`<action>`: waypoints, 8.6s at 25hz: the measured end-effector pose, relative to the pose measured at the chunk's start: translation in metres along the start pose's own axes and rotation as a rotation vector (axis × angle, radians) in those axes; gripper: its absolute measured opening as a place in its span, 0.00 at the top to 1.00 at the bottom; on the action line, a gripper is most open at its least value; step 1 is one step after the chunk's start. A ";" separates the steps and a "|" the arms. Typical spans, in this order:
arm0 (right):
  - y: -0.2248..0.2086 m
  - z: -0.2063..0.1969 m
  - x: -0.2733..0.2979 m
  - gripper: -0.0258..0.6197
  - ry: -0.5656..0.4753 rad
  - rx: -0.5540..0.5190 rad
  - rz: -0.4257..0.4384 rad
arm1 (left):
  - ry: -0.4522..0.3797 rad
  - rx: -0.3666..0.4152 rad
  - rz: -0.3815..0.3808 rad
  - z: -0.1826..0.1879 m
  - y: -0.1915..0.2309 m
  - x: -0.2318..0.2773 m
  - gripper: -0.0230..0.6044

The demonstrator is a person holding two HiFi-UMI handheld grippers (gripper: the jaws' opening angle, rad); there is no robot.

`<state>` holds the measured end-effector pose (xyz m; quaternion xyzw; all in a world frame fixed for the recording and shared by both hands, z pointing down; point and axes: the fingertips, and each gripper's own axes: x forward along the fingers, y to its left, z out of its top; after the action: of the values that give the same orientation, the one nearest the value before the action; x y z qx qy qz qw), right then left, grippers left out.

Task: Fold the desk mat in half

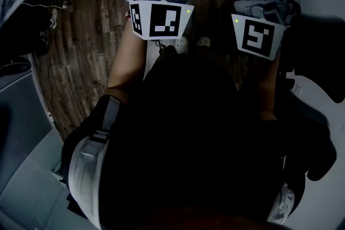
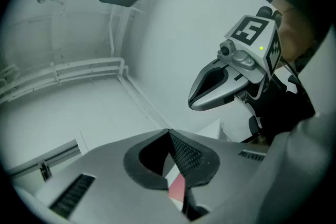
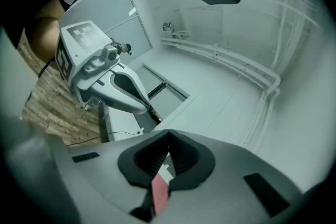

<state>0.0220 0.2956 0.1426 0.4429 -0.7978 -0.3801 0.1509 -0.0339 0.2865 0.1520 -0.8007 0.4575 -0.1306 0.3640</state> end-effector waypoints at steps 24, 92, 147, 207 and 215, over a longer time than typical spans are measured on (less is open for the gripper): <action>0.006 -0.002 0.012 0.91 0.015 0.014 -0.013 | 0.022 -0.025 0.010 -0.017 0.013 -0.002 0.94; -0.114 -0.206 0.266 0.91 -0.086 0.045 0.090 | 0.120 -0.001 0.024 -0.161 0.067 0.293 0.94; -0.006 -0.361 0.296 0.91 0.242 0.120 0.317 | 0.206 -0.134 -0.214 -0.262 -0.011 0.355 0.94; 0.175 -0.504 0.265 0.67 0.505 -0.162 0.776 | 0.292 -0.260 -0.235 -0.320 -0.023 0.335 0.94; 0.186 -0.520 0.265 0.66 0.518 -0.218 0.777 | 0.307 -0.256 -0.241 -0.327 -0.021 0.334 0.94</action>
<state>0.0634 -0.1092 0.6008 0.1738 -0.7960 -0.2541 0.5211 -0.0153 -0.1348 0.3541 -0.8599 0.4215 -0.2342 0.1677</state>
